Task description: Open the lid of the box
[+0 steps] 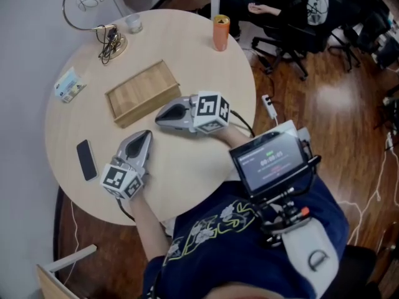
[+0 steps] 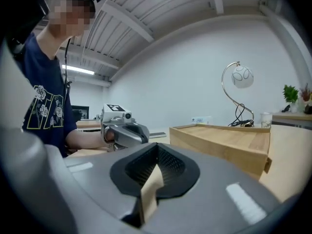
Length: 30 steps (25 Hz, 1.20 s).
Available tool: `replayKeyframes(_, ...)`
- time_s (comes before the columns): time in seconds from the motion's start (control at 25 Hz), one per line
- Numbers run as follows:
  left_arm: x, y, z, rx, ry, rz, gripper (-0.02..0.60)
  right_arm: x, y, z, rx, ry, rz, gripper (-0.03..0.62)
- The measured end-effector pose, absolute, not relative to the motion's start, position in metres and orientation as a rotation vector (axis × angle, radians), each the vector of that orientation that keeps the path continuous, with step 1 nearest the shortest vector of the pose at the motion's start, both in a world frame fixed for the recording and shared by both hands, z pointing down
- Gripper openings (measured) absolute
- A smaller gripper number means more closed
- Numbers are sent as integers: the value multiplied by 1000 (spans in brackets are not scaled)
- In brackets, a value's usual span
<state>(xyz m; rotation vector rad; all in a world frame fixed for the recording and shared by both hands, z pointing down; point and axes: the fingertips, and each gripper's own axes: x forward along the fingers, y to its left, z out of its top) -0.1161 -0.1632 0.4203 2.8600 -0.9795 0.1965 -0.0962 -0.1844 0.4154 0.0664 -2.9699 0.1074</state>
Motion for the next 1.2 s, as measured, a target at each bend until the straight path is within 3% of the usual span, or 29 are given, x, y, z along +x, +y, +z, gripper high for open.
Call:
replayKeyframes(0.24, -100, -165, 425, 2872, -810, 270, 1, -93, -184, 416, 96, -2974, 119, 20)
replayKeyframes(1.2, -104, -167, 414, 2872, -916, 181, 1, -86, -189, 417, 98, -2980, 89, 20)
